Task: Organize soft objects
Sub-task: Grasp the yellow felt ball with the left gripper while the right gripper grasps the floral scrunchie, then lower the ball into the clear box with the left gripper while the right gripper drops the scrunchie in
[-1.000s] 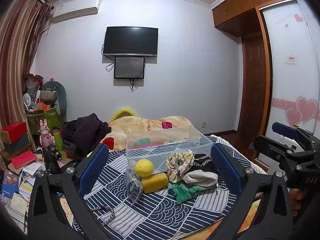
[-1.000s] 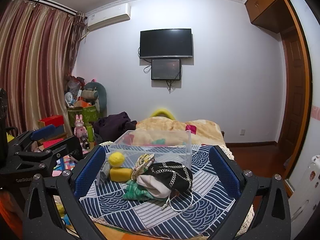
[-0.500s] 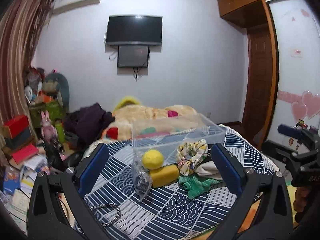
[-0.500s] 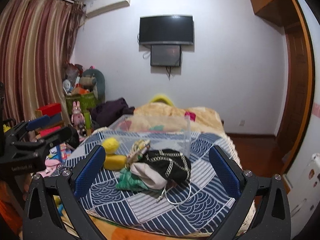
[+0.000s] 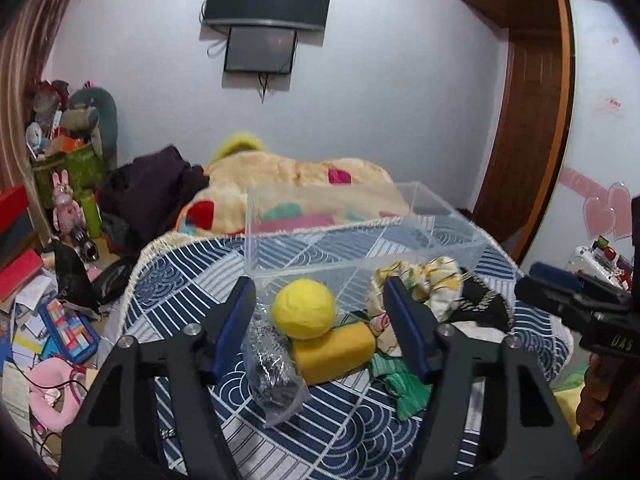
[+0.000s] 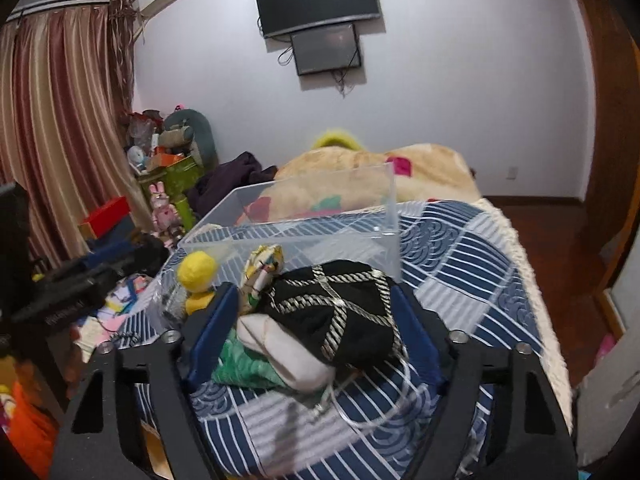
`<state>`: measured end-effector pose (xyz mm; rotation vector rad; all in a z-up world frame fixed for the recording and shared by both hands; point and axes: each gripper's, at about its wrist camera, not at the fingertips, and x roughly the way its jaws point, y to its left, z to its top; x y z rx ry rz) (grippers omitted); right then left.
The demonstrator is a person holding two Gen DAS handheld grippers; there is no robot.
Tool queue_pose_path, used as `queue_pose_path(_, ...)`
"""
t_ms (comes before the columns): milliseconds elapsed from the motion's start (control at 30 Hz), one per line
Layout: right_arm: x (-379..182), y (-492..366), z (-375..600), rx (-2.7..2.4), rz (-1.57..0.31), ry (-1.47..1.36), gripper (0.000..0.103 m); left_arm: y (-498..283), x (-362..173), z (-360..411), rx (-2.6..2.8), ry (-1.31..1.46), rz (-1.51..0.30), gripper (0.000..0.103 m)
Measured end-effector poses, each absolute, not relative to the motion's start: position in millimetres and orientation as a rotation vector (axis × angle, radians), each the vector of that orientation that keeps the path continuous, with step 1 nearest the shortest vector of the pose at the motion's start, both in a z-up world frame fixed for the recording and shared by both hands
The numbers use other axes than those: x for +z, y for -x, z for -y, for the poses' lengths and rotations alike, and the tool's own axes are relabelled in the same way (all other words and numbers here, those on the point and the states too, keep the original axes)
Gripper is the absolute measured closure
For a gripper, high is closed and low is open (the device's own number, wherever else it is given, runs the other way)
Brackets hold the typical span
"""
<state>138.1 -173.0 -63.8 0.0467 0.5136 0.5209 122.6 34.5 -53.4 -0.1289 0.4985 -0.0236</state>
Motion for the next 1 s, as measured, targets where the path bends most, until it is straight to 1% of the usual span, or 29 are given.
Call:
queue_pose_path(33, -63.6, -142.1, 168.2, 0.535, -0.522, -0.045, 0.04, -126.7, -56.4, -35.5, -0.022, 0.129, -0.509, 0.041)
queue_pose_path(100, -64.2, -152.6, 157.2, 0.566, -0.546, -0.041, 0.05, -137.7, -64.3, -36.1, -0.023, 0.126, -0.532, 0.043)
queue_pose_path(133, -65.0, -156.8, 150.0, 0.581, -0.556, -0.031, 0.051, -141.2, -66.9, -36.6, -0.023, 0.126, -0.54, 0.046)
queue_pose_path(233, -71.2, -165.4, 134.6, 0.6, -0.582, -0.004, 0.056, -151.9, -76.3, -37.3, -0.023, 0.131, -0.572, 0.047)
queue_pose_path(267, -74.4, -169.6, 129.3, 0.612, -0.601, 0.001, 0.061, -153.7, -79.1, -37.6, -0.026, 0.137, -0.582, 0.047)
queue_pose_path(300, -77.1, -171.9, 125.3, 0.624, -0.615, 0.002, 0.068, -156.2, -81.5, -37.4, -0.029, 0.14, -0.59, 0.048)
queue_pose_path(333, -79.6, -174.2, 123.2, 0.634, -0.626, 0.004, 0.073, -158.2, -83.8, -37.6, -0.034, 0.14, -0.596, 0.05)
queue_pose_path(367, -82.7, -176.8, 120.5, 0.638, -0.636, 0.009, 0.079, -160.1, -86.0, -36.3, -0.038, 0.139, -0.602, 0.053)
queue_pose_path(433, -85.5, -177.9, 120.2, 0.635, -0.641, 0.016, 0.083, -163.1, -90.9, -34.6, -0.033, 0.127, -0.612, 0.056)
queue_pose_path(467, -85.9, -177.7, 122.0, 0.632, -0.635, 0.012, 0.086, -163.8, -92.6, -34.4, -0.03, 0.125, -0.614, 0.061)
queue_pose_path(500, -85.5, -177.2, 124.2, 0.628, -0.626, 0.004, 0.088, -164.3, -94.6, -35.0, -0.033, 0.132, -0.618, 0.061)
queue_pose_path(633, -79.5, -169.3, 130.5, 0.63, -0.586, 0.003, 0.093, -157.9, -94.7, -37.8, -0.049, 0.151, -0.6, 0.063)
queue_pose_path(867, -58.8, -157.6, 135.5, 0.636, -0.512, -0.003, 0.093, -144.2, -77.4, -39.3, -0.061, 0.159, -0.55, 0.064)
queue_pose_path(1000, -43.5, -152.2, 142.1, 0.652, -0.454, -0.031, 0.093, -132.8, -57.2, -38.1, -0.074, 0.16, -0.487, 0.064)
